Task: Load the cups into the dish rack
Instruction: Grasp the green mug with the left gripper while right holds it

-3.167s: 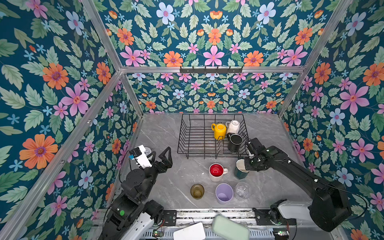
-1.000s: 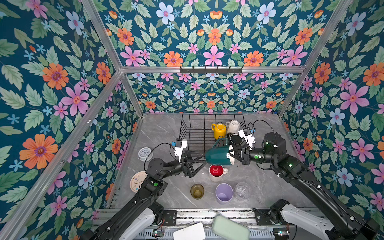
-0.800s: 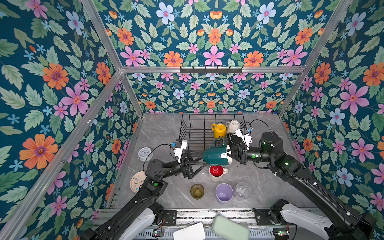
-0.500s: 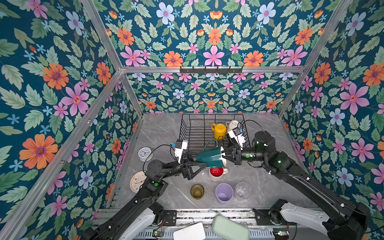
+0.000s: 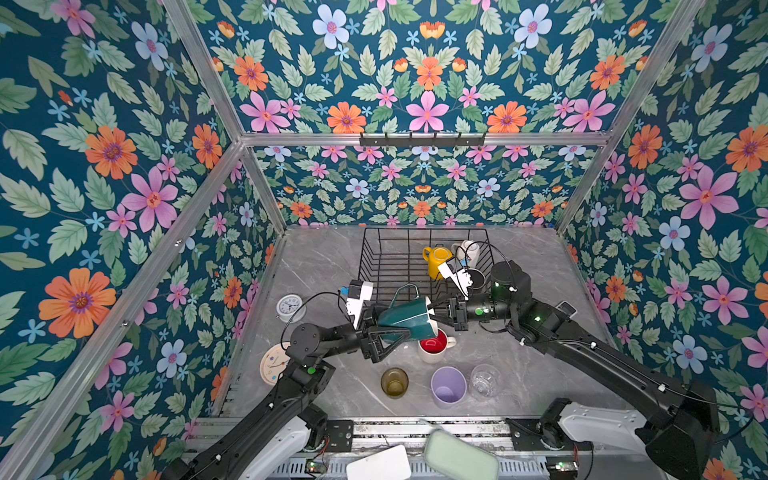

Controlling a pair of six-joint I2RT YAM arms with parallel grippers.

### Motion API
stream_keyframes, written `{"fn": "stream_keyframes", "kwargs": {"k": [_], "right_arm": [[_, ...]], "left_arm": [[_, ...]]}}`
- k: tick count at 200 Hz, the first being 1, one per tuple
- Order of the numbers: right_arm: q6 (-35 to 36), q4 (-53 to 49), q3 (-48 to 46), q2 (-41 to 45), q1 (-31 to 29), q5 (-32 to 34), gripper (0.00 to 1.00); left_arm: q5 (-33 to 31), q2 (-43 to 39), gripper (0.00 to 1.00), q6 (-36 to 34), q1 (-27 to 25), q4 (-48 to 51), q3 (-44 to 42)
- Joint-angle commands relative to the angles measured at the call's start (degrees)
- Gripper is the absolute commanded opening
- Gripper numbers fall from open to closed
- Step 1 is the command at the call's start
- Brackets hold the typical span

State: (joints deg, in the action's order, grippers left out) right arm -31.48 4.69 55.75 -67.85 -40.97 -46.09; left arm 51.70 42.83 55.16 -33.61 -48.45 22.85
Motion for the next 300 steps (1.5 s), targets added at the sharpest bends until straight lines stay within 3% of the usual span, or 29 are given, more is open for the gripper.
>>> {"fn": "stream_keyframes", "kwargs": {"k": [1, 85, 139, 222, 256, 300], "right_arm": [[-2.9, 8.4, 0.1, -0.6, 0.0, -1.1, 0.0], [-5.2, 10.6, -0.3, -2.2, -0.2, -1.1, 0.0], [-5.3, 9.4, -0.1, -3.3, -0.2, -0.9, 0.0], [-3.5, 4.8, 1.2, -2.6, -0.2, 1.8, 0.01], [-2.5, 2.4, 1.3, -1.4, -0.2, 3.8, 0.1], [-1.3, -1.3, 1.5, 0.6, -0.1, 6.5, 0.33]], "left_arm": [[1.6, -0.3, 0.97, 0.8, 0.0, -4.8, -0.1], [1.8, -0.1, 0.89, 1.0, 0.0, -6.2, -0.5], [2.3, 0.7, 0.71, 1.2, 0.0, -6.7, 0.0], [1.1, -0.4, 0.0, -0.2, 0.0, -3.9, 1.1], [-0.9, -2.1, 0.0, -3.0, 0.0, 0.6, 2.0], [-3.5, -5.0, 0.0, -6.4, 0.0, 7.3, 3.8]]}}
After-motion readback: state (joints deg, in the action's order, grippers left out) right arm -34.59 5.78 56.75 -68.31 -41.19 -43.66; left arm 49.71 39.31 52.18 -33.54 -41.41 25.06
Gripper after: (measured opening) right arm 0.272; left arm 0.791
